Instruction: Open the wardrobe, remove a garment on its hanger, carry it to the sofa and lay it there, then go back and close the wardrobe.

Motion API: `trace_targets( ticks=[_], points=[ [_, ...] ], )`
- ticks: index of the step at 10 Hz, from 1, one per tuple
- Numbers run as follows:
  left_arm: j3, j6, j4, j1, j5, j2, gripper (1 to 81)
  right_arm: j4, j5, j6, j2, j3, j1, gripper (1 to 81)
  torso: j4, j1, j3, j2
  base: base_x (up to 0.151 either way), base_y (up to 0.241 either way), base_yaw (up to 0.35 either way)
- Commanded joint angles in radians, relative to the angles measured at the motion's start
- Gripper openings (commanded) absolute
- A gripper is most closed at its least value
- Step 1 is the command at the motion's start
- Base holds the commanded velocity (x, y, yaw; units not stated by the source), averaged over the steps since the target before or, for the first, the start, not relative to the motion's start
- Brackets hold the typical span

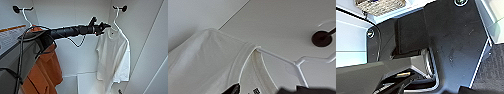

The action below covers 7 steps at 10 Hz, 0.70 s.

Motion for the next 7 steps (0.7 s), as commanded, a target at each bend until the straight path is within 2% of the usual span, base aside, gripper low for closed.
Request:
trace_targets(
  ticks=[1,7],
  points=[
    [-0.039,-0.007,-0.008,-0.199,-0.032,0.029,81.1,0.008,-0.052,0.001,0.013,0.01,0.032,81.1,0.0,0.0,0.0,0.0,0.0,0.0,0.0],
    [-0.088,-0.007,0.006,-0.239,-0.059,0.084,81.1,0.006,-0.056,0.001,0.017,0.006,0.036,81.1,0.0,0.0,0.0,0.0,0.0,0.0,0.0]
  ],
)
